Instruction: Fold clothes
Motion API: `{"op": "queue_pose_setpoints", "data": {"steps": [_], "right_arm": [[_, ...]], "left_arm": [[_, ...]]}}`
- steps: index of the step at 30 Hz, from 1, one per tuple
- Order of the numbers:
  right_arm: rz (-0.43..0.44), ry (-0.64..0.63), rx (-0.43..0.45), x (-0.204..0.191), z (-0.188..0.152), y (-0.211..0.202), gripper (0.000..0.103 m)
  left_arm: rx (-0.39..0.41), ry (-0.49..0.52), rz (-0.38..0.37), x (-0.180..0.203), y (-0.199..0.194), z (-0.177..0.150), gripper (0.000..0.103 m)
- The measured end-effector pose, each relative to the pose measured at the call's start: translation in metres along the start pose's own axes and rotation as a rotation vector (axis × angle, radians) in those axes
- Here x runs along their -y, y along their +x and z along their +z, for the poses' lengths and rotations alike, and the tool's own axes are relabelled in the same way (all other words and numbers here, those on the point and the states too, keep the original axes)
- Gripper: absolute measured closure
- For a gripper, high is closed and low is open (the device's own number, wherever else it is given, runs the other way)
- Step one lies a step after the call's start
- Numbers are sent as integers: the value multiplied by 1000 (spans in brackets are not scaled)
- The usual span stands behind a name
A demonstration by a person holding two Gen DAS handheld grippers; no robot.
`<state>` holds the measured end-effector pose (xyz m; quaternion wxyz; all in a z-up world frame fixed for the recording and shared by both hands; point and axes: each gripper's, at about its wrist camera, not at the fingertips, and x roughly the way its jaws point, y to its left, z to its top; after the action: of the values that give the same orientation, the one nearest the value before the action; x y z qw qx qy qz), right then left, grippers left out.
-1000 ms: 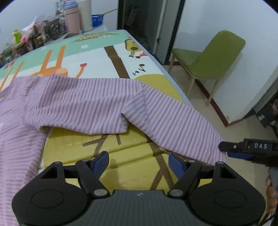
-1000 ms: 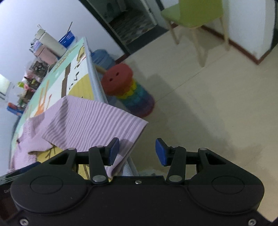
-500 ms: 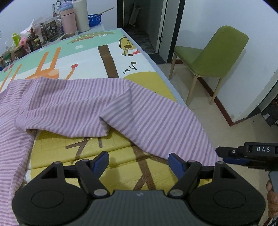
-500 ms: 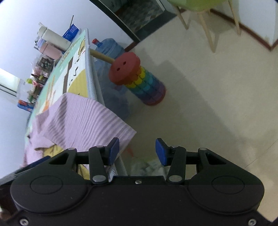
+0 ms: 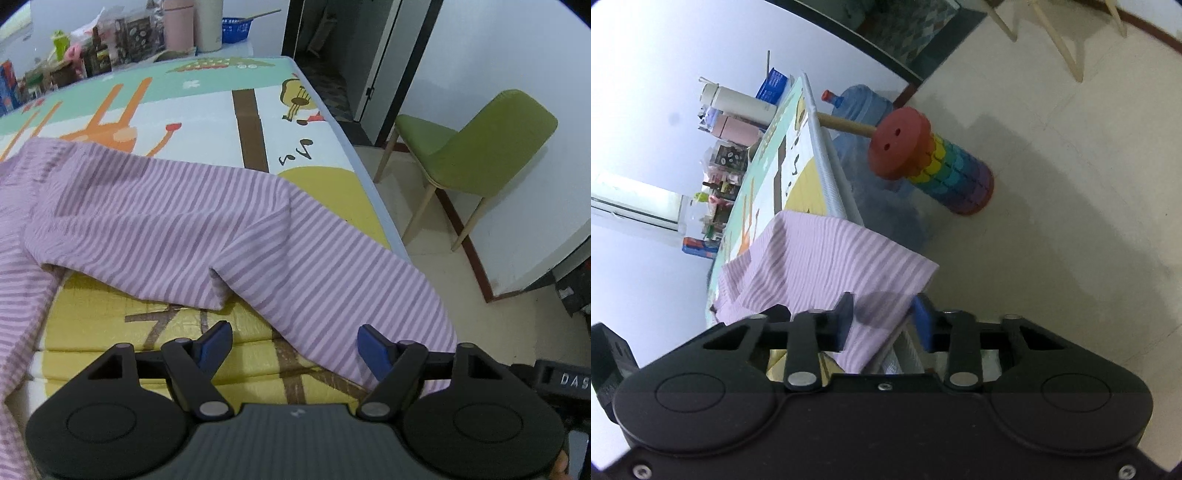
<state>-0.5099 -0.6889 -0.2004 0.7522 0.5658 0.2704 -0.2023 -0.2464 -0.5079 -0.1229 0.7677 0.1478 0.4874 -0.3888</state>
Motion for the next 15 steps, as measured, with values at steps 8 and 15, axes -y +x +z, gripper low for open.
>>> {"op": "queue_pose_setpoints", "data": {"steps": [8, 15], "right_arm": [[-41, -101, 85, -16, 6, -21, 94], [-108, -172, 181, -25, 27, -43, 94]], "left_arm": [[-26, -33, -69, 2, 9, 4, 65], [-65, -10, -144, 20, 12, 4, 65]]}}
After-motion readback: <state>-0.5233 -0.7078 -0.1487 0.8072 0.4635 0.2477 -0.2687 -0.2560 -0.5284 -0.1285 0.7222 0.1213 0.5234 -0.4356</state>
